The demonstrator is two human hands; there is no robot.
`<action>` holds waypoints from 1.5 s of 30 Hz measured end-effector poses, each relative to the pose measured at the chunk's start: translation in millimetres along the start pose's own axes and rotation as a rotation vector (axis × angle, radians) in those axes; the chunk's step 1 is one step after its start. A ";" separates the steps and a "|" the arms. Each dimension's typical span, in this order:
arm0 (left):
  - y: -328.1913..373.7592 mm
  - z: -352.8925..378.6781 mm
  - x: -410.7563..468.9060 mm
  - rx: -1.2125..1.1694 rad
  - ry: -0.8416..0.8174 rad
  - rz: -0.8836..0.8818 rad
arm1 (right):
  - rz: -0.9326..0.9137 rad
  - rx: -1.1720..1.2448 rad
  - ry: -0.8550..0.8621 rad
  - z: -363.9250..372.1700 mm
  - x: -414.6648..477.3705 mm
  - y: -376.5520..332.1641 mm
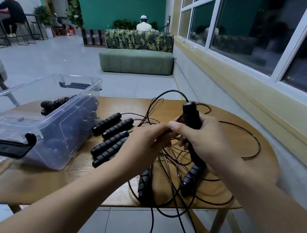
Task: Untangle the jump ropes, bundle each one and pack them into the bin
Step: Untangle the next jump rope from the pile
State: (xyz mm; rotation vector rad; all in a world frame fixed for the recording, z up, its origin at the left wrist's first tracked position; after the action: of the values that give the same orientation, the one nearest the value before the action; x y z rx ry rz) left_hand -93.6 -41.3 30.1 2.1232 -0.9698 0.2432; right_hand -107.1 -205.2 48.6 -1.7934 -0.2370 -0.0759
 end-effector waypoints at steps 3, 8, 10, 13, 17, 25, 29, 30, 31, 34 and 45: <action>-3.1 6.2 -0.3 -0.010 -0.037 0.010 | -0.022 0.021 -0.008 0.3 -0.8 -2.8; -13.4 5.5 -4.1 -0.176 -0.009 -0.109 | -0.089 0.188 -0.008 -11.8 -5.4 -19.2; -18.5 3.2 -5.1 -0.198 -0.006 -0.138 | -0.127 0.297 0.064 -26.8 -6.2 -25.5; -25.4 -2.0 -4.3 -0.188 0.004 -0.163 | -0.158 0.437 0.187 -50.5 -6.1 -28.0; -28.4 -8.3 -3.6 -0.185 0.026 -0.192 | -0.149 0.480 0.260 -64.6 -3.2 -21.4; -15.2 -13.4 -1.7 -0.128 0.053 -0.132 | -0.034 0.166 -0.009 -20.3 -1.2 -5.0; -9.7 -6.0 -2.4 -0.086 0.023 -0.067 | -0.056 0.015 -0.092 0.0 0.1 1.6; -11.2 -3.4 -3.0 -0.091 0.010 -0.071 | -0.063 -0.009 -0.091 1.3 0.9 1.4; -13.1 -1.1 -3.8 -0.111 0.000 -0.083 | -0.065 -0.028 -0.087 1.3 1.3 1.2; -15.8 0.7 -5.0 -0.167 -0.009 -0.103 | -0.087 -0.053 -0.089 0.6 -0.3 -2.9; -22.7 -6.3 -3.7 -0.172 -0.021 -0.173 | -0.205 0.327 0.140 -50.9 -7.5 -30.3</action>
State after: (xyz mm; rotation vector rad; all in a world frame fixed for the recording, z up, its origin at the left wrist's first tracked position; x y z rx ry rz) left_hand -79.1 -25.4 19.8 2.0400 -0.7840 0.0501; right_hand -116.7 -248.8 88.1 -1.4279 -0.3134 -0.2914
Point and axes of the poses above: each hand's wrist, its own x-axis towards the middle knuckle, its own z-axis out of the palm, y = z × x, the point moved 6 cm from there along x, towards the middle knuckle, and after that the axes turned 10 degrees about -y, right-handed, at the moved point
